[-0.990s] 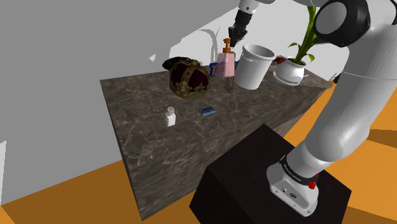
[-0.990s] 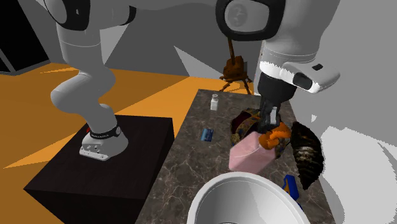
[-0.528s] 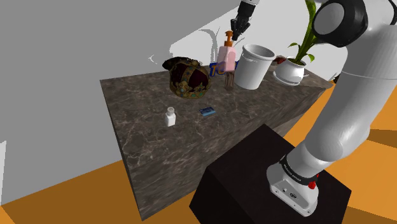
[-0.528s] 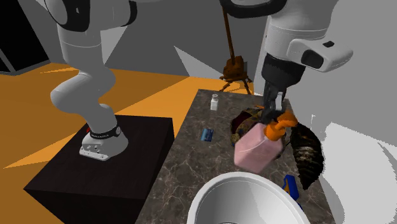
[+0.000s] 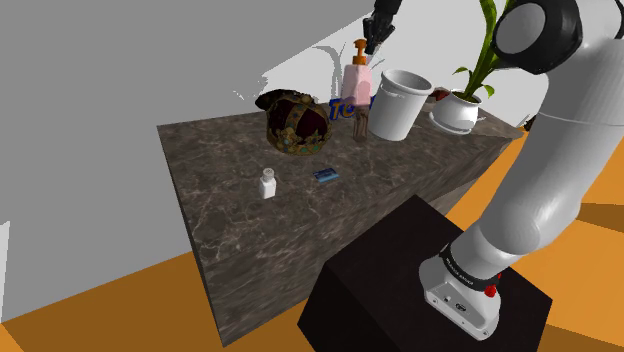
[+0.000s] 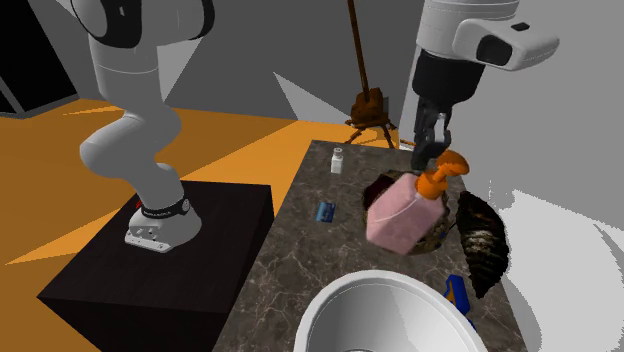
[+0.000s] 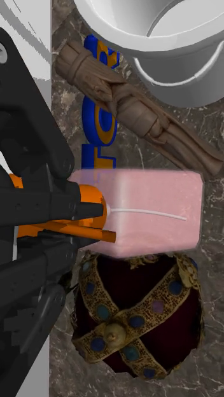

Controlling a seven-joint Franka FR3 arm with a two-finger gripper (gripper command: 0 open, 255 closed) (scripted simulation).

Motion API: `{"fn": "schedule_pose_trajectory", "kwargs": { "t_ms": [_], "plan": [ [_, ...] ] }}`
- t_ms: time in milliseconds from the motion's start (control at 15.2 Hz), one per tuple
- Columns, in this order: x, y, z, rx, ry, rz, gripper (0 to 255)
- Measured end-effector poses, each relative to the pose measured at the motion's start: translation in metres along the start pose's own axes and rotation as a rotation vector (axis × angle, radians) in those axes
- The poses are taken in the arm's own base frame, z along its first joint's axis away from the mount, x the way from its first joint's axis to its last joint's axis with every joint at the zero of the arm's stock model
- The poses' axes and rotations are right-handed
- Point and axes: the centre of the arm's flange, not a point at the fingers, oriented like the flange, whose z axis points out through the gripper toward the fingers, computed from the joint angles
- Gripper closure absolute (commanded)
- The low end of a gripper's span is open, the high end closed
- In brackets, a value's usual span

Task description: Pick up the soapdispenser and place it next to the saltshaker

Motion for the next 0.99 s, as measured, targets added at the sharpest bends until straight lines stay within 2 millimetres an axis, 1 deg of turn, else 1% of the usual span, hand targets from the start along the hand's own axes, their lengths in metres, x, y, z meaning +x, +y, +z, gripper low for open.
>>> {"fn": "schedule_pose_trajectory", "kwargs": {
  "t_ms": [264, 462, 528, 792, 990],
  "plan": [
    [-0.013, -0.045, 0.005, 0.0, 0.0, -0.001, 255],
    [-0.024, -0.084, 0.01, 0.0, 0.0, -0.001, 255],
    [-0.025, -0.097, 0.008, 0.0, 0.004, 0.0, 255],
    [-0.04, -0.148, 0.01, 0.0, 0.006, -0.001, 255],
    [-0.051, -0.183, 0.02, 0.001, 0.003, -0.002, 255]
  ]
}}
